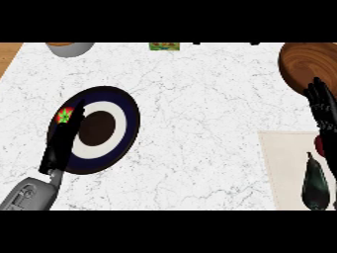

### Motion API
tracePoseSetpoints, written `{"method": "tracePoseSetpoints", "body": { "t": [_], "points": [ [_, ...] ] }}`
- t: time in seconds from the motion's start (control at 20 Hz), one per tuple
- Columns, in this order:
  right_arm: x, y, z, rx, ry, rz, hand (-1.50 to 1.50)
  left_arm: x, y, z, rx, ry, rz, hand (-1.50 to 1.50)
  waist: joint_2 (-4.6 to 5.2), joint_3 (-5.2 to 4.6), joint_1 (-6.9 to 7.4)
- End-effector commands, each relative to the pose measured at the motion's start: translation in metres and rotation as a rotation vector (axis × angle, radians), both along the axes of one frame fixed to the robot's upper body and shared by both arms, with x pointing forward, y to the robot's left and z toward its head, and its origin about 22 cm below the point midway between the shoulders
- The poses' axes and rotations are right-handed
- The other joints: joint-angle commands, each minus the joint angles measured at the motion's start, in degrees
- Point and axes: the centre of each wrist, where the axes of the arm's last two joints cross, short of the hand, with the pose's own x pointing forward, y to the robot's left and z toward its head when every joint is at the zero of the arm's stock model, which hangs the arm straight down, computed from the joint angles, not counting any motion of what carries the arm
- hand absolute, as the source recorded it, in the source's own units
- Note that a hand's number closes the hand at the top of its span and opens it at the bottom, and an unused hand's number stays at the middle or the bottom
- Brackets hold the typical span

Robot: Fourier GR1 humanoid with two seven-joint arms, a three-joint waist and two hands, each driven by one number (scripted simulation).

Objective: Pick the eggplant from the placemat and place it in the bowl

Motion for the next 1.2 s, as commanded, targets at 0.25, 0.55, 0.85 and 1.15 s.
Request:
{"method": "tracePoseSetpoints", "body": {
  "t": [0.25, 0.55, 0.85, 1.15],
  "points": [
    [-0.045, -0.032, -0.088, 0.199, 0.759, -0.287, 1.50, 0.012, -0.041, 0.034, -0.191, -0.255, -0.076, 0.00, 1.71, 0.71, -0.33],
    [-0.055, -0.033, -0.080, 0.258, 0.399, -0.860, -1.50, 0.004, -0.041, 0.031, -0.246, -0.225, -0.066, 0.00, 0.78, 0.82, -1.62],
    [-0.092, -0.014, -0.030, 0.120, 0.235, -0.899, -1.50, -0.003, -0.043, 0.024, -0.265, -0.250, -0.074, 0.00, 1.18, 0.74, -0.54],
    [-0.070, -0.048, 0.027, -0.045, 0.425, -1.016, -1.50, 0.000, -0.028, 0.029, -0.249, -0.249, -0.098, 0.00, 1.46, 0.61, 0.43]
  ]
}}
